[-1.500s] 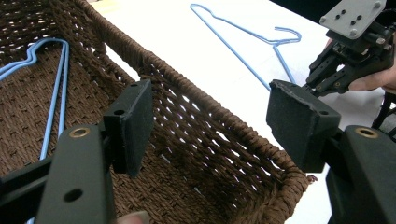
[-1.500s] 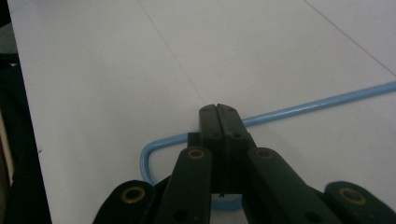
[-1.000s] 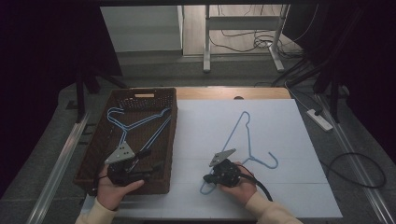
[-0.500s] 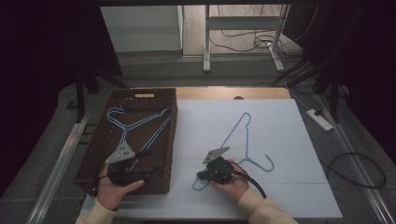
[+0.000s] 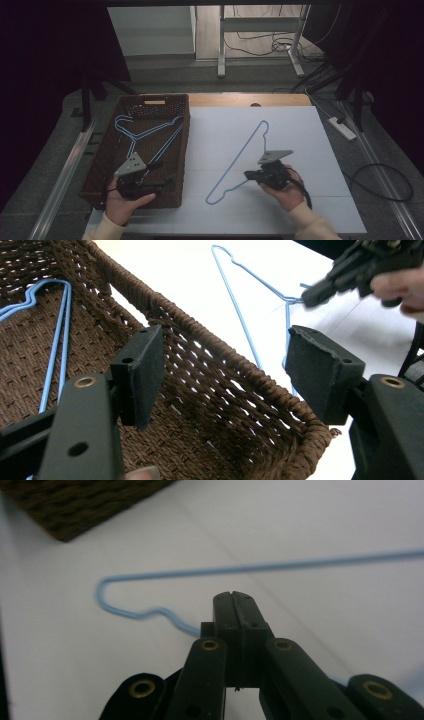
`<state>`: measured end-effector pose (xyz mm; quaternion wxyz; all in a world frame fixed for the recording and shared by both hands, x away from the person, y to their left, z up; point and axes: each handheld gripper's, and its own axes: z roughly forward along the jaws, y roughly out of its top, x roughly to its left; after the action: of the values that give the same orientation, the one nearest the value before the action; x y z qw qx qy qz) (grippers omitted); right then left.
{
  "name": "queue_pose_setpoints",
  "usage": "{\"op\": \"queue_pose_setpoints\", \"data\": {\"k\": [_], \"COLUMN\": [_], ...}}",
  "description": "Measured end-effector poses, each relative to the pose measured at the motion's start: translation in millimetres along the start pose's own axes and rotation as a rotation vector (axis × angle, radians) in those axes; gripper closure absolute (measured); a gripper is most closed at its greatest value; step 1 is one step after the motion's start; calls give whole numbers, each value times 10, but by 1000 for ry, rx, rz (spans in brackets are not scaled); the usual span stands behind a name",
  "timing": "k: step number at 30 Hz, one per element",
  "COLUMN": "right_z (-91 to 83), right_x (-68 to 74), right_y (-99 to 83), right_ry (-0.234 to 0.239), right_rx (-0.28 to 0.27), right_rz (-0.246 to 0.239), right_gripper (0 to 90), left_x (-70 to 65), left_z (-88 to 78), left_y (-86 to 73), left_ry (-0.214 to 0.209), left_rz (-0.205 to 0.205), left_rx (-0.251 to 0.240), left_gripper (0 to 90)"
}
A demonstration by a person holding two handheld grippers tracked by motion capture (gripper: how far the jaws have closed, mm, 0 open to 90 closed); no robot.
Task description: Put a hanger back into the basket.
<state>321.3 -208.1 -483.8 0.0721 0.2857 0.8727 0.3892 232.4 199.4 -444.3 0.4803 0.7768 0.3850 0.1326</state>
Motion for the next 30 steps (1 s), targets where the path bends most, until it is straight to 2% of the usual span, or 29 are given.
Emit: {"op": "queue_pose_setpoints", "data": {"k": [1,4,6,7,8,12,14,18,19,20,22,23,26,29,30], "right_z": [-138,-287,-360,-409,-409,-374,-360,-260,-224,-224,-174,-174,-133,-109,-87], "right_x": [-130,-301,-401,-498,-498,-685,-702,-717,-705,-705,-674,-674,-640,-605,-590], "right_y": [-69,-152,-201,-242,-242,-298,-300,-272,-257,-257,-223,-223,-201,-164,-133], "right_ry": [-31,-74,-107,-127,-127,-136,-131,-114,-124,-124,-130,-130,-137,-145,-141], "right_rx": [-11,6,21,55,55,179,189,268,299,299,360,360,426,462,489], "right_rz": [36,71,80,83,83,112,118,98,83,83,40,40,10,-10,-7], "right_gripper": [900,792,752,660,660,492,481,468,481,481,525,525,593,689,749], "left_x": [-2,-13,-23,-25,-26,-20,-17,-15,-17,-19,-21,-21,-21,-27,-31], "left_z": [3,20,33,36,40,46,48,52,53,53,58,58,60,64,70], "left_y": [1,4,5,6,6,3,0,-7,-8,-8,-9,-9,-10,-9,-11], "left_ry": [0,-3,-5,-5,-6,-6,-7,-8,-8,-9,-11,-11,-12,-12,-14], "left_rz": [-1,2,4,5,5,2,2,2,3,5,5,5,5,6,7], "left_rx": [0,4,5,5,6,7,9,11,10,11,12,12,11,12,15], "left_gripper": [328,327,327,326,326,326,326,325,325,325,325,325,325,326,325]}}
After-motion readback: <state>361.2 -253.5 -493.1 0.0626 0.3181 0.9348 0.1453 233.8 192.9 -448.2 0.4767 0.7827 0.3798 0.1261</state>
